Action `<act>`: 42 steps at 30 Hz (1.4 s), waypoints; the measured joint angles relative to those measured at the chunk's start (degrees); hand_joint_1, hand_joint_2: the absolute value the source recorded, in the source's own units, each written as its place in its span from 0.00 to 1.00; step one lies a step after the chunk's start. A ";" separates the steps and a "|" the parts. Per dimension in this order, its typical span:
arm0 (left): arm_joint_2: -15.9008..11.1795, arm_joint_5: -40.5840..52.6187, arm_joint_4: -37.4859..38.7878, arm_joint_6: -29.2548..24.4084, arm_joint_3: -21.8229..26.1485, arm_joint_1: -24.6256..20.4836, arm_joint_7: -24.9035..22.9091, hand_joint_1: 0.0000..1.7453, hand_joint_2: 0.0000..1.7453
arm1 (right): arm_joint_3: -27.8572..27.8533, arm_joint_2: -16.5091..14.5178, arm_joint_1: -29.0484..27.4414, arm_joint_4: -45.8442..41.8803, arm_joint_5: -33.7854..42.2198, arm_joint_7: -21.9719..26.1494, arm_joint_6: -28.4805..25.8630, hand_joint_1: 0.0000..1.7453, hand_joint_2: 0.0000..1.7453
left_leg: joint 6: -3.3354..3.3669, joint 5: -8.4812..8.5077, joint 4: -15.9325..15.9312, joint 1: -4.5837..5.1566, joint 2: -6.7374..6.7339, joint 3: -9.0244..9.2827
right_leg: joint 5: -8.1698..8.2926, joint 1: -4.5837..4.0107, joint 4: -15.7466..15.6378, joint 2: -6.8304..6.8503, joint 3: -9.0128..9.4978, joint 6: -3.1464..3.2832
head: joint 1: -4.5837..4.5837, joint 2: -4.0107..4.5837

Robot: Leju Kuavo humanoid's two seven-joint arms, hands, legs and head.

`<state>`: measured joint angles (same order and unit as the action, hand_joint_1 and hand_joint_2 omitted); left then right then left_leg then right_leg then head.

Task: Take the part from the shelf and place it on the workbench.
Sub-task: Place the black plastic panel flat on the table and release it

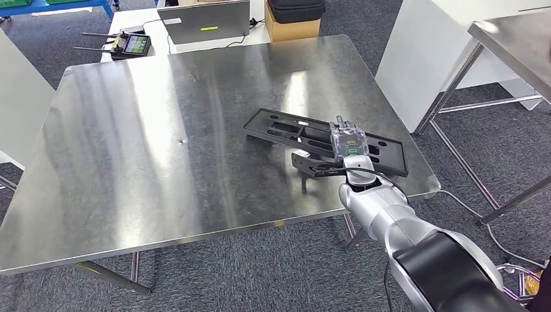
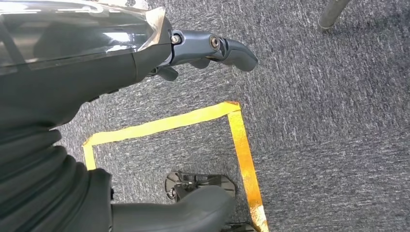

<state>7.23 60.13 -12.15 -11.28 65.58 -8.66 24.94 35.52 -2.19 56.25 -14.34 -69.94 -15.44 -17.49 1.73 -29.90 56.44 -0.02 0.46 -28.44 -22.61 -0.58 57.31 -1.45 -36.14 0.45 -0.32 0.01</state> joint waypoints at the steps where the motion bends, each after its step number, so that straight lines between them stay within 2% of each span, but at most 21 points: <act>1: 0.00 -0.02 0.00 -0.09 0.01 0.03 -0.01 0.00 0.00 | -0.01 -0.01 0.00 0.00 -0.16 0.02 0.00 0.00 1.00 | 0.00 0.00 -0.01 -0.02 0.00 -0.05 | 0.00 -0.03 -0.06 0.00 -0.01 0.00 | 0.01 0.01; 15: 0.02 -0.03 0.00 -1.42 0.21 0.30 0.25 0.00 0.00 | -0.01 -0.61 0.11 0.00 -3.70 1.36 -0.94 0.00 1.00 | 0.04 -0.03 -0.04 -0.02 0.02 -0.25 | 0.01 -0.09 -0.35 0.04 0.01 0.00 | 0.02 0.00; 36: 0.02 0.03 0.00 -1.45 0.23 0.30 0.24 0.00 0.00 | -0.01 -1.17 0.42 0.00 -4.32 2.01 -0.96 0.00 1.00 | 0.06 -0.04 -0.04 -0.03 0.03 -0.06 | 0.02 -0.03 -0.39 0.05 0.18 -0.01 | -0.01 -0.01; 42: 0.02 0.37 0.01 -1.86 0.23 0.29 -0.31 0.00 0.00 | 0.01 -3.15 1.80 -0.18 -5.49 3.96 -2.09 0.00 1.00 | 0.06 -0.03 -0.05 -0.05 0.01 0.06 | 0.02 -0.06 -0.38 0.02 0.28 0.00 | -0.01 0.00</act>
<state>7.26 60.50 -12.15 -13.14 65.81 -8.36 24.63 35.53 -5.34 58.05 -14.52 -75.43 -11.48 -19.58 1.78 -29.94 56.39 -0.08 0.47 -28.38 -22.59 -0.64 56.93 -1.43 -35.86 0.45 -0.33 0.01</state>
